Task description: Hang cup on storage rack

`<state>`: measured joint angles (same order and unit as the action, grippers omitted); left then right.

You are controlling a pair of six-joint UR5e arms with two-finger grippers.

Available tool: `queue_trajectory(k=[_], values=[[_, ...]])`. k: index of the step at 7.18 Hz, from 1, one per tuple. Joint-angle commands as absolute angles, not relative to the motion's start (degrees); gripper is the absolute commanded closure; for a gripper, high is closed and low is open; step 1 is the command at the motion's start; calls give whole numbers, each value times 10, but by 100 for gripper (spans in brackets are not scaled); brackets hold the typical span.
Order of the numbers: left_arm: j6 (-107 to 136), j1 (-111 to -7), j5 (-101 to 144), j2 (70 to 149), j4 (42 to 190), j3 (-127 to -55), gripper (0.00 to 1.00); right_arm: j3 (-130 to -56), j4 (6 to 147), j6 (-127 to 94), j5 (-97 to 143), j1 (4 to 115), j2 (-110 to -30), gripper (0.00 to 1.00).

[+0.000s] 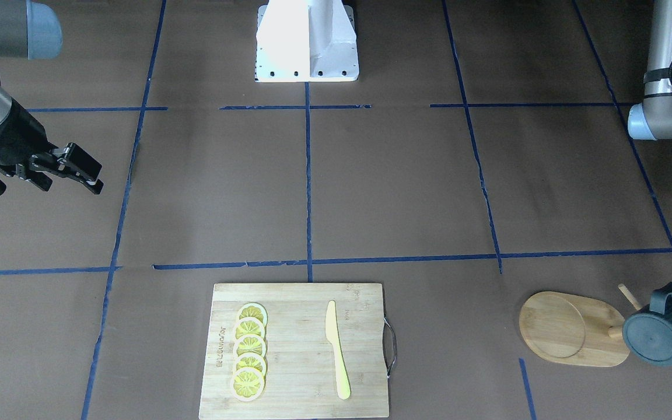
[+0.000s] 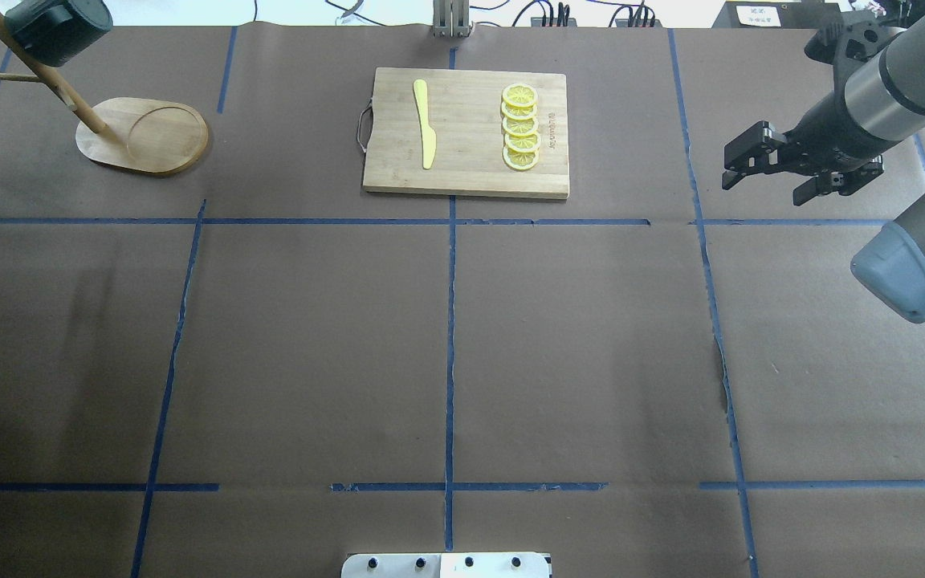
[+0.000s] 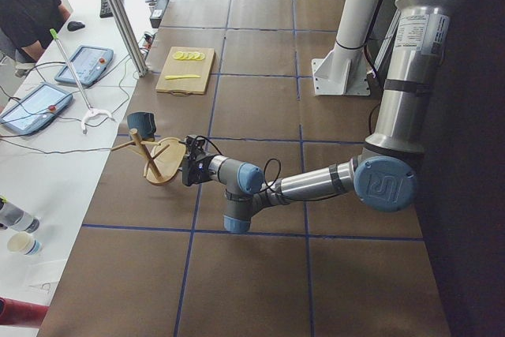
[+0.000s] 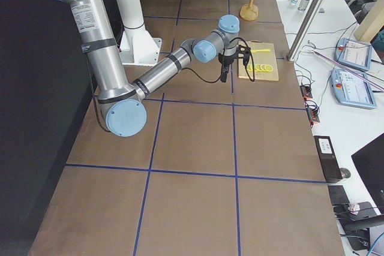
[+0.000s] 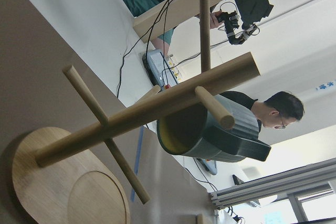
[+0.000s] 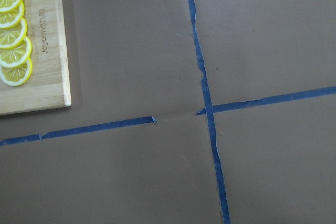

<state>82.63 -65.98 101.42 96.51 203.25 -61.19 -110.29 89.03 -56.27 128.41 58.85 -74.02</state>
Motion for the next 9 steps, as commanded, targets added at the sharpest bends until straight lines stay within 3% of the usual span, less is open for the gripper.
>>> queue_trajectory(k=[1,3,5,6,8,9], values=[[572,-689,1015,939,1933,-612,0,-1127,888,-538,1286,593,-786,1],[443,-763,1090,940,1784,-623,0,-1122,888,-411,1287,636,-839,1],[406,-776,1123,935,1636,-679,0,-1094,889,-314,1290,689,-853,1],[333,-839,1189,938,1526,-705,1,-1063,889,-272,1292,709,-853,1],[243,-898,1298,933,1256,-842,1,-1001,889,-176,1295,740,-856,1],[243,-902,1333,894,1167,-919,0,-954,889,-129,1306,751,-852,1]])
